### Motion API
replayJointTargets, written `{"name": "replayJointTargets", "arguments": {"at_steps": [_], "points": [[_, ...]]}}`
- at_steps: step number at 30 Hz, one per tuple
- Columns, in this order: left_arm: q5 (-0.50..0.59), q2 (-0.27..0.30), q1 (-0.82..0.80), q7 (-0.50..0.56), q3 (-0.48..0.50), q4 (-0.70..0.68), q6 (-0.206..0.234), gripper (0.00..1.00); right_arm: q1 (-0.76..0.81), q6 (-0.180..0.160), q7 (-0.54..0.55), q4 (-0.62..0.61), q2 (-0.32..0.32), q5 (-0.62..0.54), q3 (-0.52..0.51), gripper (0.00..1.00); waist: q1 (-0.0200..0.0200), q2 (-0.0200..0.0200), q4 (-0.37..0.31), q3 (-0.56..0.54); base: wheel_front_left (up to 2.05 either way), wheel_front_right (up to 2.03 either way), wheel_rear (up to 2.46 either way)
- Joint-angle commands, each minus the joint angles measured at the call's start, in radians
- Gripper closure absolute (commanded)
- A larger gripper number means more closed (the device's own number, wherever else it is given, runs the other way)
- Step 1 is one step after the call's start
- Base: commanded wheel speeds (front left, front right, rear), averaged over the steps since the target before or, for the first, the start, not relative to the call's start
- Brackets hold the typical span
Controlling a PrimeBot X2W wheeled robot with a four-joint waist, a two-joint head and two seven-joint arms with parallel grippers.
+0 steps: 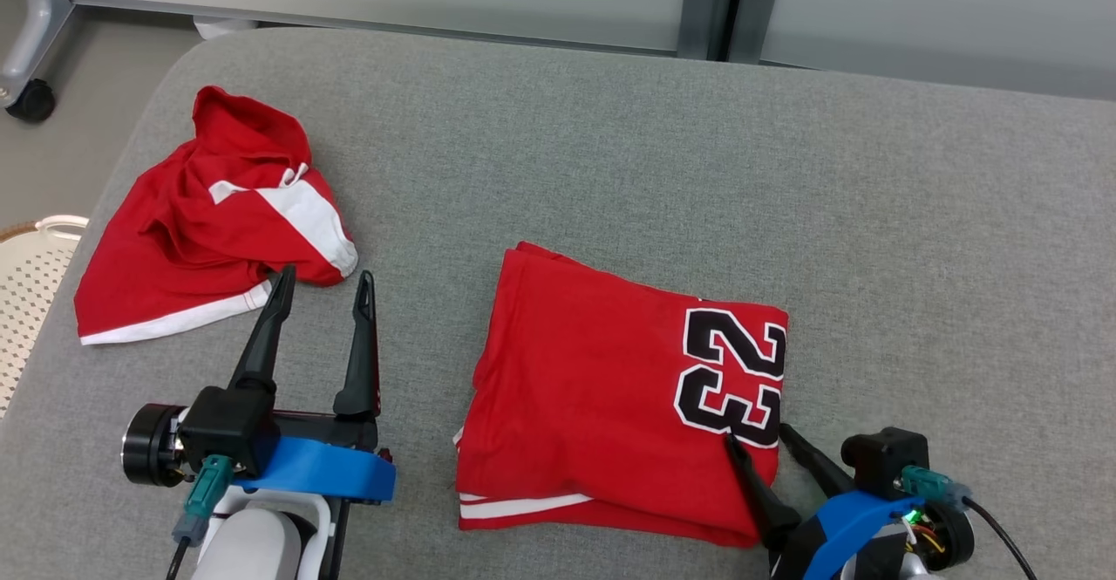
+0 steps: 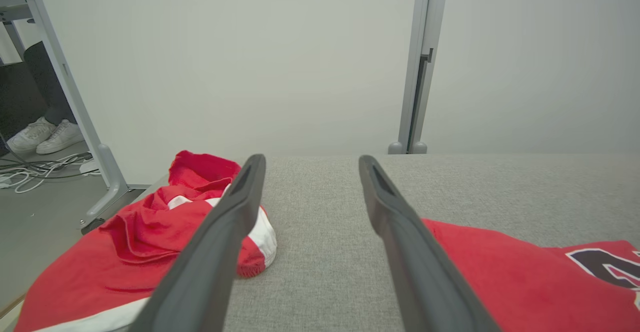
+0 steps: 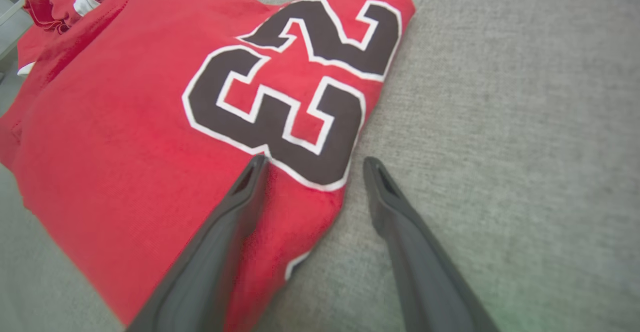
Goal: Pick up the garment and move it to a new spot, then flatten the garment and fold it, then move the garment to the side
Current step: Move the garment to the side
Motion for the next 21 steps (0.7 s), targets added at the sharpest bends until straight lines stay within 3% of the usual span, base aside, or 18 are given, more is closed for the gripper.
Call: {"name": "replayJointTargets", "arguments": {"at_steps": [1, 2, 3, 12, 21], "points": [[0.007, -0.006, -0.003, -0.004, 0.007, -0.003, -0.004, 0.00, -0.008, 0.000, 0.019, 0.027, 0.002, 0.010, 0.013, 0.35, 0.0000, -0.0002, 0.001, 0.000, 0.00, 0.00, 0.00], [0.009, -0.009, -0.002, -0.004, 0.011, -0.003, -0.007, 0.00, -0.013, 0.000, 0.022, 0.035, 0.003, 0.015, 0.020, 0.50, 0.0000, -0.0002, 0.002, 0.000, 0.00, 0.00, 0.00], [0.014, -0.012, -0.001, -0.004, 0.014, -0.002, -0.009, 0.00, -0.018, 0.000, 0.023, 0.039, 0.003, 0.020, 0.024, 1.00, 0.0000, -0.0002, 0.002, 0.000, 0.00, 0.00, 0.00], [0.035, -0.025, 0.038, -0.004, 0.061, -0.001, -0.011, 0.00, -0.036, 0.000, -0.025, -0.004, -0.043, 0.036, 0.059, 1.00, 0.0000, -0.0002, -0.055, -0.024, 0.00, 0.00, 0.00], [0.038, -0.019, 0.090, -0.003, 0.081, -0.020, -0.018, 0.00, -0.013, 0.000, -0.032, -0.012, -0.106, 0.078, 0.070, 1.00, 0.0000, -0.0002, -0.242, -0.053, 0.00, 0.00, 0.00]]}}
